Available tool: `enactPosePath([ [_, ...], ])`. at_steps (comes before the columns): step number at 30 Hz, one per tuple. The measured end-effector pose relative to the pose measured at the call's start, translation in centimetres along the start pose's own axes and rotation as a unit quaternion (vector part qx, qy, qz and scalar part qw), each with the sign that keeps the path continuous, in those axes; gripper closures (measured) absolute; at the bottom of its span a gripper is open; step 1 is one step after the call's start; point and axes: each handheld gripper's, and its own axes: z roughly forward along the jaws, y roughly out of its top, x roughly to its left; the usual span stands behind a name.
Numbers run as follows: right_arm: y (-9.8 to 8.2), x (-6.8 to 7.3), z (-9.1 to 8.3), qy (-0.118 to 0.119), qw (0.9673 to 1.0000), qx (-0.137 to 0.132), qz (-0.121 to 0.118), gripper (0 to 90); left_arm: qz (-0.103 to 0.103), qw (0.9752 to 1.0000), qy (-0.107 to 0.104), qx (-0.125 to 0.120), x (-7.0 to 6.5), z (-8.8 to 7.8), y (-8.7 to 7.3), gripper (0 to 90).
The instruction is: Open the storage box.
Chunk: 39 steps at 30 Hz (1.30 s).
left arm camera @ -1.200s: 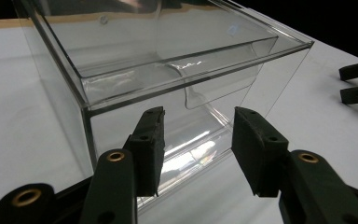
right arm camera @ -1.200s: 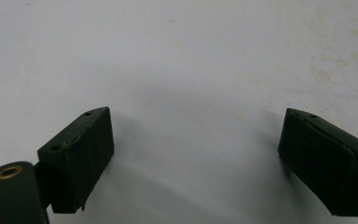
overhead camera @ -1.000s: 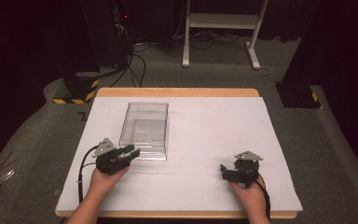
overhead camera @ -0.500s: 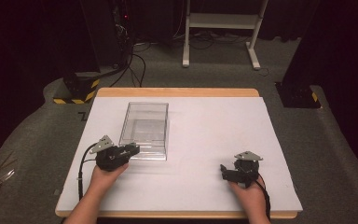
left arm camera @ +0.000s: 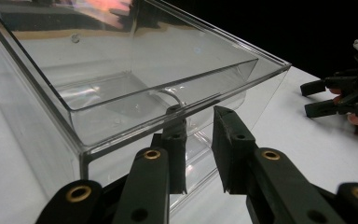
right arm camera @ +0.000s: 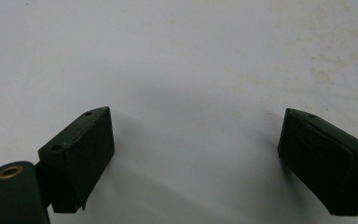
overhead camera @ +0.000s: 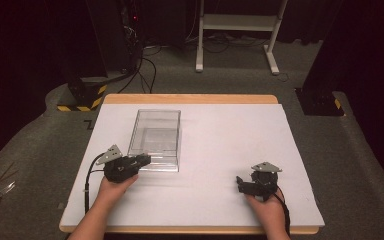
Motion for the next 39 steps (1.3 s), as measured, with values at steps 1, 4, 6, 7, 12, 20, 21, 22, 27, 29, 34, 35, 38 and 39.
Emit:
enactPosePath([
  [1, 0.0, 0.0, 0.0, 0.000, 1.0000, 0.001, 0.001, 10.7, -0.001, 1.0000, -0.002, 0.000, 0.0, 0.0, 0.0, 75.4],
  [4, 0.0, 0.0, 0.0, 0.000, 1.0000, 0.001, 0.001, 10.7, 0.001, 1.0000, -0.005, -0.001, 0.2, -0.1, -0.1, 76.0],
  [6, 0.0, 0.0, 0.0, 0.000, 1.0000, 0.001, 0.000, 10.7, -0.001, 1.0000, -0.010, -0.002, 0.3, -0.1, -0.1, 76.5],
  [7, 0.0, 0.0, 0.0, 0.000, 1.0000, 0.001, 0.000, 10.7, -0.001, 0.9999, -0.012, -0.003, 0.3, -0.1, -0.1, 76.7],
  [12, 0.0, 0.0, 0.0, 0.000, 1.0000, 0.000, -0.001, 10.8, -0.002, 0.9998, -0.019, -0.004, 0.5, -0.2, -0.2, 77.5],
  [20, 0.0, 0.0, 0.0, 0.000, 1.0000, 0.000, 0.000, 10.8, -0.002, 0.9997, -0.025, -0.004, 0.5, -0.4, -0.3, 78.6],
  [21, 0.0, 0.0, 0.0, 0.000, 1.0000, 0.000, 0.000, 10.9, 0.000, 0.9997, -0.025, -0.004, 0.5, -0.5, -0.3, 78.7],
  [22, 0.0, 0.0, 0.0, 0.001, 1.0000, 0.000, 0.000, 10.9, 0.000, 0.9997, -0.025, -0.004, 0.5, -0.5, -0.3, 78.7],
  [27, 0.0, 0.0, 0.0, 0.001, 1.0000, 0.000, 0.000, 10.9, 0.001, 0.9996, -0.027, -0.003, 0.2, -0.7, -0.4, 79.1],
  [29, 0.0, 0.0, 0.0, 0.001, 1.0000, 0.000, 0.000, 11.0, 0.004, 0.9997, -0.026, -0.001, 0.0, -0.8, -0.4, 79.3],
  [34, 0.0, 0.0, -0.1, 0.000, 1.0000, 0.000, 0.000, 11.1, 0.001, 0.9996, -0.028, -0.004, -0.1, -1.1, -0.6, 79.8],
  [35, 0.0, 0.0, 0.0, 0.000, 1.0000, -0.001, 0.000, 11.1, 0.001, 0.9996, -0.029, -0.006, -0.2, -1.2, -0.7, 79.8],
  [38, 0.0, 0.0, -0.1, 0.000, 1.0000, -0.001, 0.000, 11.2, 0.001, 0.9995, -0.032, -0.007, -0.4, -1.5, -0.9, 80.2],
  [39, 0.0, 0.0, -0.1, 0.000, 1.0000, -0.001, 0.000, 11.2, 0.002, 0.9994, -0.034, -0.008, -0.4, -1.5, -1.0, 80.4],
])
